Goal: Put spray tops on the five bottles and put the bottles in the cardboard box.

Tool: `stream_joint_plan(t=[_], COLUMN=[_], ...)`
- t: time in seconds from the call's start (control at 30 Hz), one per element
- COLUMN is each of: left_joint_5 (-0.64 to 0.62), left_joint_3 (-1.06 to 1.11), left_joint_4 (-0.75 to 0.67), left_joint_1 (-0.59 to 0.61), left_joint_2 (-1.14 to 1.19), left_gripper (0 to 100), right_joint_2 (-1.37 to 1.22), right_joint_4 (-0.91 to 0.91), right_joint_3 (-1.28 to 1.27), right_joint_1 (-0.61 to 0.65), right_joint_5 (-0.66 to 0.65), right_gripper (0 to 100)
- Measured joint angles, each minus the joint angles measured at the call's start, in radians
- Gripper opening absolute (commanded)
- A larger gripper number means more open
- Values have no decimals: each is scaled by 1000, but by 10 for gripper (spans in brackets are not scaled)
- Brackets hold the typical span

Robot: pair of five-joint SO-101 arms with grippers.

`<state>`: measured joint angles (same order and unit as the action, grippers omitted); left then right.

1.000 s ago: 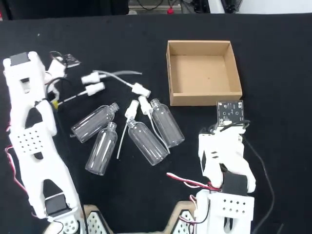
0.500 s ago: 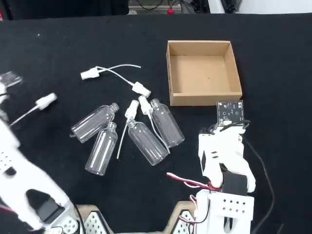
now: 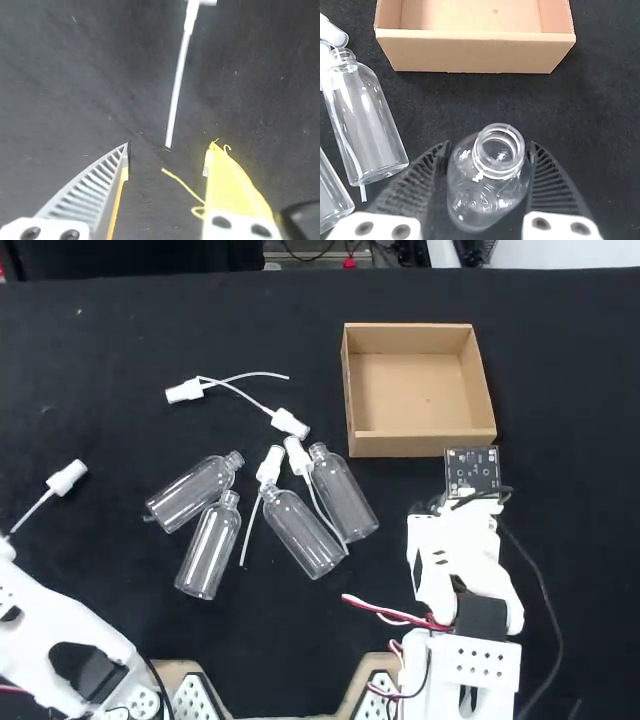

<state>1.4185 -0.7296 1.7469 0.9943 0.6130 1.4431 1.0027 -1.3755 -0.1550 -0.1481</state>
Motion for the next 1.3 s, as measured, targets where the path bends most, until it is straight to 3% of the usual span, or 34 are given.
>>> stream_joint_plan(t=[0.1, 0.23, 0.37, 0.5, 1.3], left_joint_5=[-23, -150, -253, -265, -250], left_joint_3=[0, 21, 64, 91, 91], left_joint_4=[0, 0, 0, 0, -187], left_joint_1=[-54, -175, -310, -394, -358], left_joint_2=[-46, -68, -68, -68, 115], left_gripper=[219, 196, 255, 299, 299], right_joint_2=[0, 0, 0, 0, 0], right_joint_4=[0, 0, 0, 0, 0], right_joint_3=[0, 0, 0, 0, 0], right_joint_1=[0, 0, 0, 0, -26], right_joint_5=[0, 0, 0, 0, -2], right_gripper=[152, 152, 152, 152, 152])
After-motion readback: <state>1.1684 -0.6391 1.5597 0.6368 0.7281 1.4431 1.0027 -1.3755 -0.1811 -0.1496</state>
